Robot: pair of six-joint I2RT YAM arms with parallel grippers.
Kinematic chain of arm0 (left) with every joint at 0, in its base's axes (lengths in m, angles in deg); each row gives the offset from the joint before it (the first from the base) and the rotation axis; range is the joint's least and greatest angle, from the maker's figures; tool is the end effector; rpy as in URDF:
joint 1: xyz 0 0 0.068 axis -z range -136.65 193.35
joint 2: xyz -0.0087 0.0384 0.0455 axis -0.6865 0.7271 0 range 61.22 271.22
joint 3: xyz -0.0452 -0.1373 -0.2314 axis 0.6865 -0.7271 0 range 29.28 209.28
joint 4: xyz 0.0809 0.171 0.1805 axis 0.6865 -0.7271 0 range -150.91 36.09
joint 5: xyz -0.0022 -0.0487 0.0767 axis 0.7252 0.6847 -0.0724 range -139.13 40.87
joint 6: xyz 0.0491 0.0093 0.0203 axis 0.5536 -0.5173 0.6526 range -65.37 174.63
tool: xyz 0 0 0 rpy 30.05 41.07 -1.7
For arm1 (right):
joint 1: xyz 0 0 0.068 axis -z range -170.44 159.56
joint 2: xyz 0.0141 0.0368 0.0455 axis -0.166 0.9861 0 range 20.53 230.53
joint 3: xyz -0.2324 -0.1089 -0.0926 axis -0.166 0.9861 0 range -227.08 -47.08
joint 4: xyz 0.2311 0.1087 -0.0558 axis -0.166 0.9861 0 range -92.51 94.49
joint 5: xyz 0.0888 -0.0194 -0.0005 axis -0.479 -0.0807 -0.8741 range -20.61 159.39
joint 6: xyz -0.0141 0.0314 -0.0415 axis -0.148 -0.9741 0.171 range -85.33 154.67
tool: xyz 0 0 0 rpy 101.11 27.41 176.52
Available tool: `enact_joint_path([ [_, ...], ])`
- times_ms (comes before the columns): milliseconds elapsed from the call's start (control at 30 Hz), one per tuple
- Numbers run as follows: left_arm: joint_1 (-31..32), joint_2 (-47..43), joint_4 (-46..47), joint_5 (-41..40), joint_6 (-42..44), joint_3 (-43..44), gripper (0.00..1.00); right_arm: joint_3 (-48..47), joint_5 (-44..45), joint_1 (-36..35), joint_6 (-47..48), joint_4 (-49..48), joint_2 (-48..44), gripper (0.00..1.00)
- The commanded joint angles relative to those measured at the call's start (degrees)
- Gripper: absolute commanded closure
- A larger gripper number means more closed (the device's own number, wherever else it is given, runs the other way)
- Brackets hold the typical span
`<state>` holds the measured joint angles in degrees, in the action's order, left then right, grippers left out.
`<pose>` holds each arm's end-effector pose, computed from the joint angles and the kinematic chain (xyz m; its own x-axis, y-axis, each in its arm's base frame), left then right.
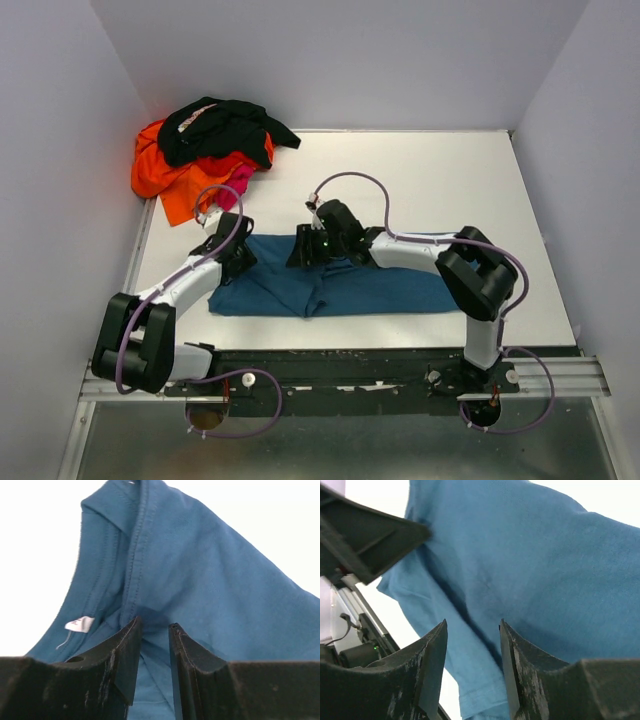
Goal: Fold and stack the t-shirts
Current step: Fold the other side of the tshirt into a rectangle
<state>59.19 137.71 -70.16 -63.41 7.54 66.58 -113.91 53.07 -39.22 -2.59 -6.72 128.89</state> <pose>0.2407 -0.0592 0.1725 -0.6345 -0.5579 -0.5349 -0.4919 0.8253 -0.2773 0.2642 0.3168 0.1811 -0.8441 -0.0818 -0.5299 -0.4499 0.6457 0.6169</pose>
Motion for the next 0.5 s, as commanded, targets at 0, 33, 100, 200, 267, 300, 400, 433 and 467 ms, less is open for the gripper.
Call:
enact_joint_path([
  [0, -1.77, -2.84, -0.62, -2.07, -1.08, -2.06, 0.57, -2.60, -4.93, -0.36, -2.21, 1.93, 3.53, 0.46],
  [33, -1.77, -2.40, -0.97, -2.15, -0.55, -1.27, 0.56, -2.08, -6.61, -0.36, -2.73, 0.88, 3.53, 0.46],
  [100, -1.77, -2.13, -1.33, -2.15, 0.59, 0.31, 0.55, -0.50, -9.16, -0.36, -3.70, -1.15, 3.09, 0.43],
  [200, -1.77, -2.57, -1.68, -2.33, 1.12, 2.07, 0.55, 0.20, -11.19, -0.36, -4.32, -1.15, 3.09, 0.42],
  [267, -1.77, -2.66, -1.24, -1.98, 1.04, 2.43, 0.54, 0.64, -12.33, -0.71, -4.67, -1.15, 3.18, 0.41],
  [300, -1.77, -2.49, -0.72, -1.37, 0.95, 2.43, 0.54, 0.82, -12.34, -0.97, -4.67, -0.98, 3.18, 0.41],
  [400, -1.60, -0.47, 1.92, 1.88, 1.30, 2.86, 0.54, 1.70, -11.90, -1.67, -4.49, -0.54, 2.91, 0.41],
  [433, -1.25, 0.76, 2.10, 2.33, 1.30, 3.56, 0.54, 2.05, -11.37, -1.76, -4.23, -0.19, 2.74, 0.41],
  [467, -0.81, 1.72, 2.01, 2.33, 1.30, 4.35, 0.54, 2.49, -10.85, -1.94, -3.97, -0.01, 2.39, 0.41],
])
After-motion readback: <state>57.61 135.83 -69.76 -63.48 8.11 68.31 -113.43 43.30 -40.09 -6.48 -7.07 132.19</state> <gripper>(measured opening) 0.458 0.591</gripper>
